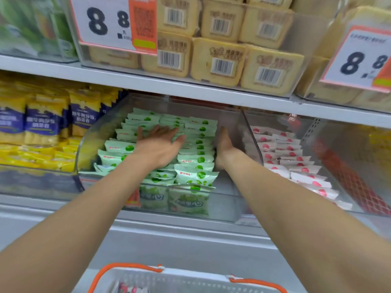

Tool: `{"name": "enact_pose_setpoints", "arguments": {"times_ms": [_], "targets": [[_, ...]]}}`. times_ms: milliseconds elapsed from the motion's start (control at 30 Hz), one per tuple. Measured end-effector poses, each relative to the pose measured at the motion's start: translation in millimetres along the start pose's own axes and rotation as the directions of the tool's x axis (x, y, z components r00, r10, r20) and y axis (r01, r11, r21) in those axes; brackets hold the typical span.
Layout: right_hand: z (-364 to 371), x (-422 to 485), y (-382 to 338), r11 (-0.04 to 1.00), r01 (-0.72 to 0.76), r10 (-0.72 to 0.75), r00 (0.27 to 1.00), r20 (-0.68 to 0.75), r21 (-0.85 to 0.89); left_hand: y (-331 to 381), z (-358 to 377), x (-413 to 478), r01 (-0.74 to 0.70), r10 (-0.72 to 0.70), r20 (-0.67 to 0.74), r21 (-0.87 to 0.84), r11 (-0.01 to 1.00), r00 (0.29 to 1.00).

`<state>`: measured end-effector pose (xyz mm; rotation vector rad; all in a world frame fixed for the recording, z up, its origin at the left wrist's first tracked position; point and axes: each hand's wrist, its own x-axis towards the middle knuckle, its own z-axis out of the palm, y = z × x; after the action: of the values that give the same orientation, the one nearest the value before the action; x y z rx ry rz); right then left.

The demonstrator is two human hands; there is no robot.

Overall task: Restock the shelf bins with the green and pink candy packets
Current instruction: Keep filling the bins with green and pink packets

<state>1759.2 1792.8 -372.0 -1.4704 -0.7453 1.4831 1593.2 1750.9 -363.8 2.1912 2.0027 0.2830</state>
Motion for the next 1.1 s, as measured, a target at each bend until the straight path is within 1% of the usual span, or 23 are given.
{"name": "enact_pose_setpoints", "arguments": {"times_ms": [67,167,233,267,300,367,400,433,467,500,533,567,633,667,700,733,767,833,900,967,1000,1067,1100], "targets": [[6,3,1,1.000,0.015,-0.015,0.999,0.044,0.003,-2,7,2,-0.012,0.012,-0.009,-0.024,1.000,1.000],[8,6,3,0.999,0.032,-0.030,0.992,0.121,-0.007,-3,13,5,-0.021,0.021,-0.017,-0.009,1.000,1.000],[3,8,-2,0.997,0.066,-0.062,0.989,0.135,-0.029,-3,14,6,-0.013,0.013,-0.031,-0.023,1.000,0.999],[3,8,-4,0.993,0.102,-0.097,0.991,0.088,-0.056,-3,14,6,-0.010,0.008,-0.043,-0.031,0.999,0.999],[1,10,-8,0.994,0.097,-0.096,0.995,0.032,-0.042,-4,14,5,-0.009,0.007,-0.056,-0.036,0.999,0.998],[-5,17,-18,0.982,0.169,-0.182,0.966,-0.185,-0.080,-5,14,3,-0.020,0.017,-0.072,-0.039,0.999,0.997],[-7,12,-24,0.990,0.132,-0.141,0.970,-0.200,-0.057,-5,13,3,-0.027,0.024,-0.071,-0.041,0.999,0.997],[-7,16,-27,0.995,0.072,-0.083,0.981,-0.178,-0.069,-5,13,3,-0.031,0.028,-0.068,-0.044,0.999,0.997],[-5,17,-30,0.992,0.030,-0.047,0.989,-0.142,-0.122,-5,13,3,-0.033,0.030,-0.065,-0.045,0.998,0.997],[-2,17,-31,0.983,0.018,-0.035,0.996,-0.087,-0.182,-5,14,3,-0.034,0.032,-0.059,-0.045,0.998,0.998],[4,13,-31,0.968,0.029,-0.047,0.997,-0.064,-0.251,-4,15,3,-0.037,0.035,-0.053,-0.046,0.998,0.998],[8,12,-29,0.959,0.045,-0.057,0.998,-0.032,-0.281,-5,14,4,-0.037,0.034,-0.048,-0.058,0.998,0.998],[9,7,-27,0.953,0.024,-0.026,1.000,-0.004,-0.304,-5,12,4,-0.028,0.024,-0.040,-0.102,0.994,0.999],[8,7,-26,0.951,0.035,-0.038,0.999,-0.004,-0.308,-4,10,3,-0.027,0.022,-0.044,-0.123,0.992,0.999],[7,1,-28,0.965,0.050,-0.043,0.999,0.031,-0.258,-2,8,2,-0.030,0.023,-0.051,-0.148,0.989,0.998],[6,3,-29,0.960,0.070,-0.063,0.997,0.034,-0.272,0,4,-1,-0.035,0.025,-0.056,-0.177,0.984,0.998],[7,3,-28,0.967,0.084,-0.080,0.996,0.028,-0.242,1,-1,-5,-0.039,0.026,-0.063,-0.211,0.977,0.998],[8,-8,-25,0.969,0.031,-0.034,0.999,-0.009,-0.245,0,-14,-17,-0.052,0.028,-0.091,-0.264,0.963,0.995],[0,-21,-14,0.944,-0.053,0.049,0.999,-0.021,-0.327,-4,-23,-37,-0.084,0.048,-0.161,-0.223,0.971,0.986],[-14,-29,0,0.872,-0.122,0.169,0.984,0.059,-0.474,-12,-21,-61,-0.096,0.065,-0.218,-0.134,0.986,0.974],[-19,-43,4,0.824,-0.144,0.231,0.969,0.092,-0.548,-16,-16,-71,-0.100,0.073,-0.223,-0.109,0.989,0.972],[-23,-68,9,0.745,-0.185,0.352,0.925,0.143,-0.642,-22,-2,-85,-0.112,0.098,-0.211,-0.056,0.992,0.972],[-25,-74,12,0.738,-0.168,0.386,0.900,0.204,-0.654,-24,6,-87,-0.111,0.106,-0.213,-0.011,0.994,0.971]]}}
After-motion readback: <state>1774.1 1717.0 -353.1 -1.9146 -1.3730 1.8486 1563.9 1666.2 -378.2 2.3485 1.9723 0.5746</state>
